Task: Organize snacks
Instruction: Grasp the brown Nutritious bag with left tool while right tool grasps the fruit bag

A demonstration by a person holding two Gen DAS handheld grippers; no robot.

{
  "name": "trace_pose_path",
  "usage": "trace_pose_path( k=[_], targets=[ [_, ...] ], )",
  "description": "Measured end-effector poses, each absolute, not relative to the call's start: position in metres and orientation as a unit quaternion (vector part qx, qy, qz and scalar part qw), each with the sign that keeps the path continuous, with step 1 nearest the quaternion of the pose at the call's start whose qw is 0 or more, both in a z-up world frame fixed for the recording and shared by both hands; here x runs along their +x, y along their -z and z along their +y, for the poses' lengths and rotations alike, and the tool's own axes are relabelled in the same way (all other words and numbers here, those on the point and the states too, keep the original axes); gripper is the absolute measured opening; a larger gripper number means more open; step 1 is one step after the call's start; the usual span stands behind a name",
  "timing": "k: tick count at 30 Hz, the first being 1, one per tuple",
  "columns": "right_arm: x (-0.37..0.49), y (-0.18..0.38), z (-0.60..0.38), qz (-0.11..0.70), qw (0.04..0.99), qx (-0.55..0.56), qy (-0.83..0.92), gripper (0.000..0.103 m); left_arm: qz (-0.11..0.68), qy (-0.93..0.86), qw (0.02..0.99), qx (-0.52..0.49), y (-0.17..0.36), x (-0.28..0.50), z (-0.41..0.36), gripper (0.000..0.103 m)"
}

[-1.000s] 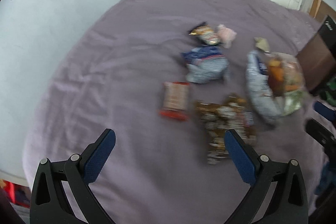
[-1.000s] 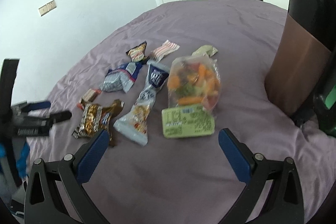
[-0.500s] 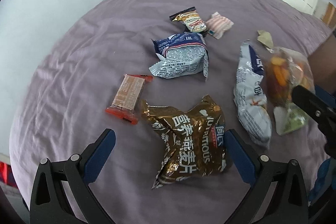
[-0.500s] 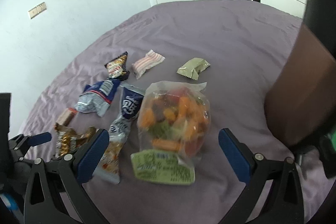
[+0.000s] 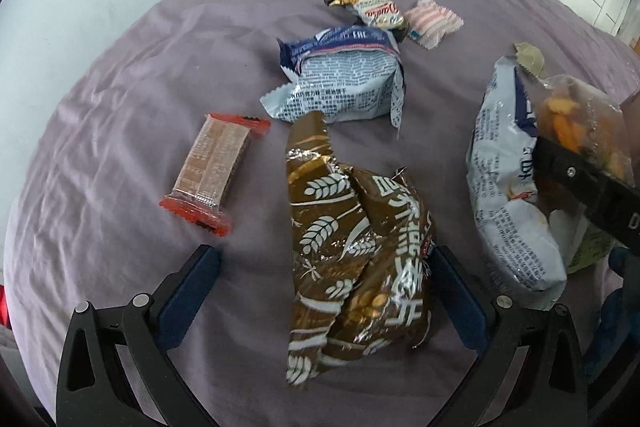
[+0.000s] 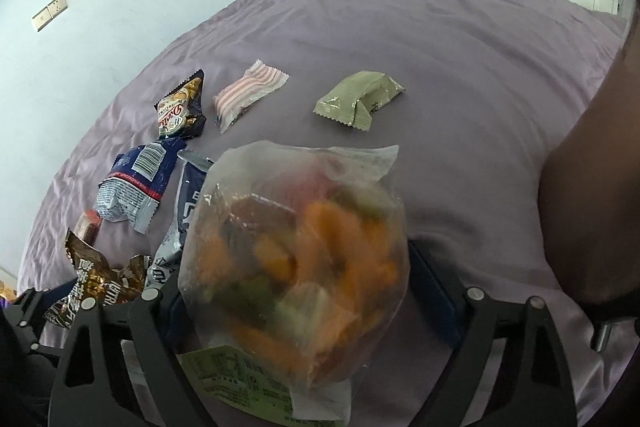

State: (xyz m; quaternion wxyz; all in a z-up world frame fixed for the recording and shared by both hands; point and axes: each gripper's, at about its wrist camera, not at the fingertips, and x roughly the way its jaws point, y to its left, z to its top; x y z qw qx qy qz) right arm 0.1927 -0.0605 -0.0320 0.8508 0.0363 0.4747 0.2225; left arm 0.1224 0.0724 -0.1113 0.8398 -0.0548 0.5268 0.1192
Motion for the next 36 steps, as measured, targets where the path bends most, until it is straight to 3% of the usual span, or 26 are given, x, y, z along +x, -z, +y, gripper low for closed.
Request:
trace_pose_path(
  k=[13, 20, 36],
  targets=[
    [0.21, 0.038, -0.061, 0.543, 0.803, 0.071, -0.236, 0.103, 0.572, -0.138, 0.807, -0.057, 0.112, 0.147, 0.073, 0.102],
    [0.21, 0.034, -0.063, 0.554, 0.795, 0.088, -0.231, 0.103, 0.594, -0.13, 0.793, -0.049, 0.103, 0.158, 0.073, 0.079],
    [0.201, 0.019, -0.069, 0.539, 0.81, 0.074, -0.218, 0.086, 0.593, -0.104, 0.794, -0.087, 0.081, 0.175, 0.102, 0.043]
  ],
)
